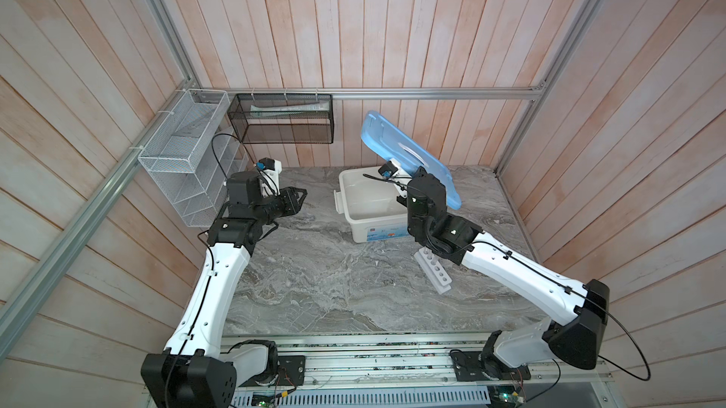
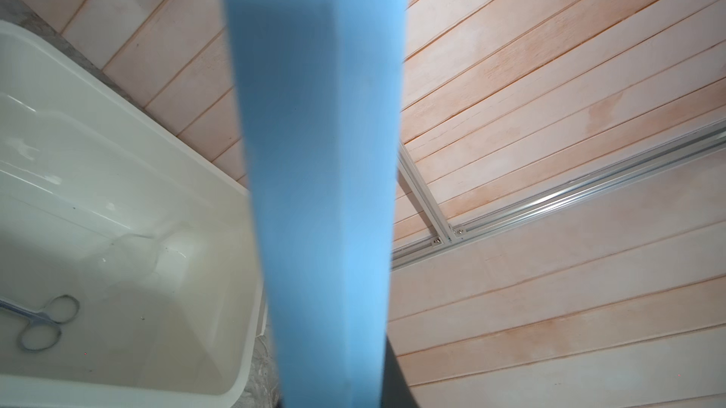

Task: Organize the chemistry lab equipment
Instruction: 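Swing the raised blue lid over the white bin with both grippers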

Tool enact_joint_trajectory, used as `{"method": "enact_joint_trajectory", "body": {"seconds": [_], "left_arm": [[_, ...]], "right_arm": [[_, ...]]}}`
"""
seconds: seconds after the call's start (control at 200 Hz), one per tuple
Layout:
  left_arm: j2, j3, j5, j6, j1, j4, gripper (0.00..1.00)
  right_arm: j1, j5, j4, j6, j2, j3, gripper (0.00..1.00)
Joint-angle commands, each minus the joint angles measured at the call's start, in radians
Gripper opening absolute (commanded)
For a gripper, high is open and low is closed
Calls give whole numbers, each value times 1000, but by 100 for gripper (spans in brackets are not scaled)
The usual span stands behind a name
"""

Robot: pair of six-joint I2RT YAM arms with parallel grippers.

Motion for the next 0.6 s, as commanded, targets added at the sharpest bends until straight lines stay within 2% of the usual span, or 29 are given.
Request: {"method": "enact_joint_trajectory", "body": {"seconds": [0.0, 0.395, 0.595], "left_arm": [[0, -31, -7, 21, -2, 30, 35], [-12, -84, 19, 25, -2, 60, 35], [-24, -112, 13, 41, -2, 68, 35]], "right_arm": [[16, 50, 171, -119, 0, -38, 9], [54, -121, 172, -93, 20, -161, 8], [54, -164, 214, -149, 55, -196, 8]]}}
